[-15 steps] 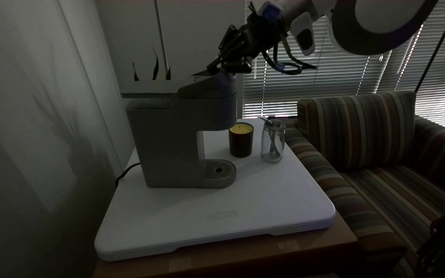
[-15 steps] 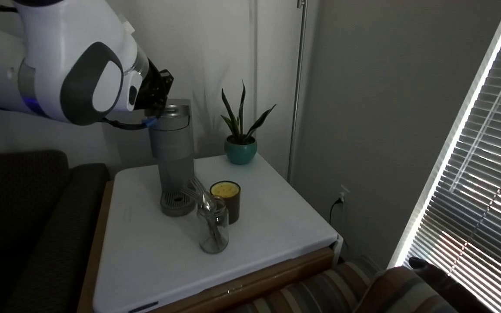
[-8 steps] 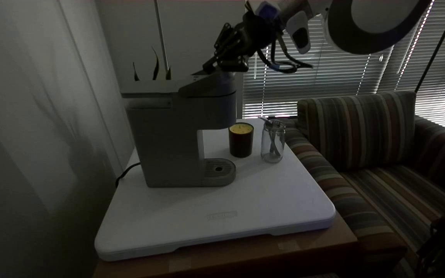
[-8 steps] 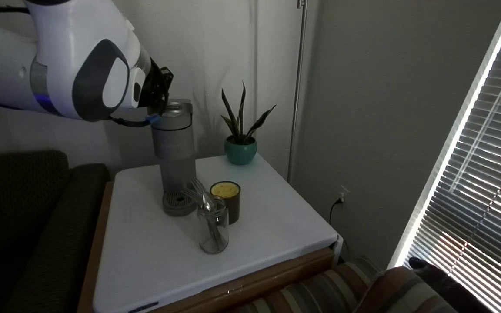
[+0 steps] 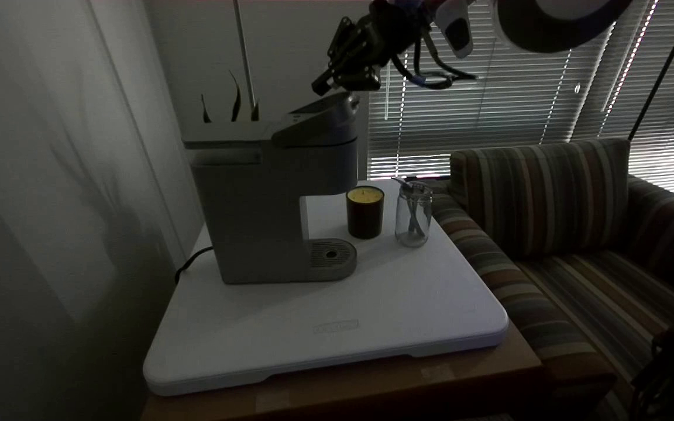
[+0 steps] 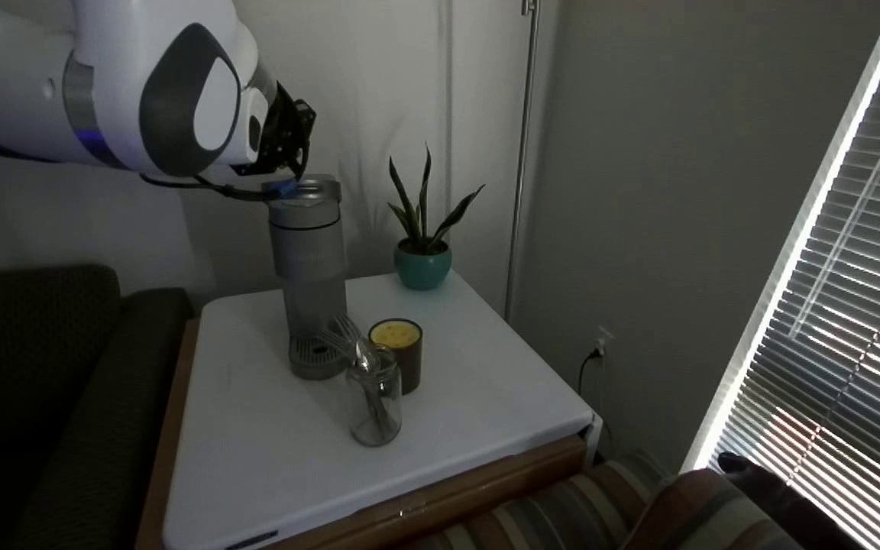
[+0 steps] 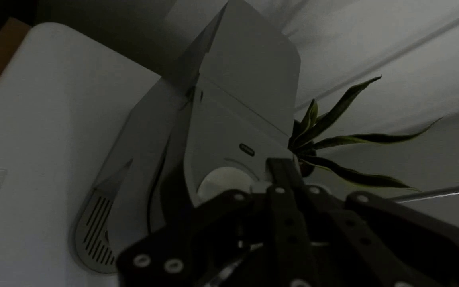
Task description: Close the coffeemaker then open it
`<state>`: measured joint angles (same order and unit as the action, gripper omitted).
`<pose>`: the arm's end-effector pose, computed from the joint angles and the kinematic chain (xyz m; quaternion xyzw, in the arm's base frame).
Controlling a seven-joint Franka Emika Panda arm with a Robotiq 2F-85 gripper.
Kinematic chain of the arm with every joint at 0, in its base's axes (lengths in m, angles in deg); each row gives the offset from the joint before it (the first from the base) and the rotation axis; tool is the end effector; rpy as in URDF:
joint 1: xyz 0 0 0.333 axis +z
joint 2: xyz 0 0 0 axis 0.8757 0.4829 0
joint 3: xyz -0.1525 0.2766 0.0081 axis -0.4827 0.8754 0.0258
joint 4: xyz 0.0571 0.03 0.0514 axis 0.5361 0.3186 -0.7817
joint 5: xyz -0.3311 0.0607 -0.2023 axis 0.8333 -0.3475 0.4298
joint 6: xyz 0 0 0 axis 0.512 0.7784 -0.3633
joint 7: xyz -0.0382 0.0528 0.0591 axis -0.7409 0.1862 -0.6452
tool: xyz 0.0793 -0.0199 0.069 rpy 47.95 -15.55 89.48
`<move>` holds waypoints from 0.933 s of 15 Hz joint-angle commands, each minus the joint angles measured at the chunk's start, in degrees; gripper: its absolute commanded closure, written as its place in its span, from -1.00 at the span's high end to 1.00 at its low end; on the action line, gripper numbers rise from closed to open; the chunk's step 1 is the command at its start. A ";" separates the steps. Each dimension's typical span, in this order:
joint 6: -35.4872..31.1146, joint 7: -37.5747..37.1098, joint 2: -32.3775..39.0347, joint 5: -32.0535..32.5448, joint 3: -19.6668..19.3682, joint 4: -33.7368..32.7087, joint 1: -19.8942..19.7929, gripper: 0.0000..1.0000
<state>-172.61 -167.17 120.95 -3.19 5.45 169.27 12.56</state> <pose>0.6010 0.0912 0.3559 -0.5795 0.6778 -0.0607 0.4484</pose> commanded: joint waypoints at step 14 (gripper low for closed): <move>11.02 0.14 -8.90 -0.06 5.59 2.26 -8.65 -1.00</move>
<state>-162.73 -166.72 114.10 -2.89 9.67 169.33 6.41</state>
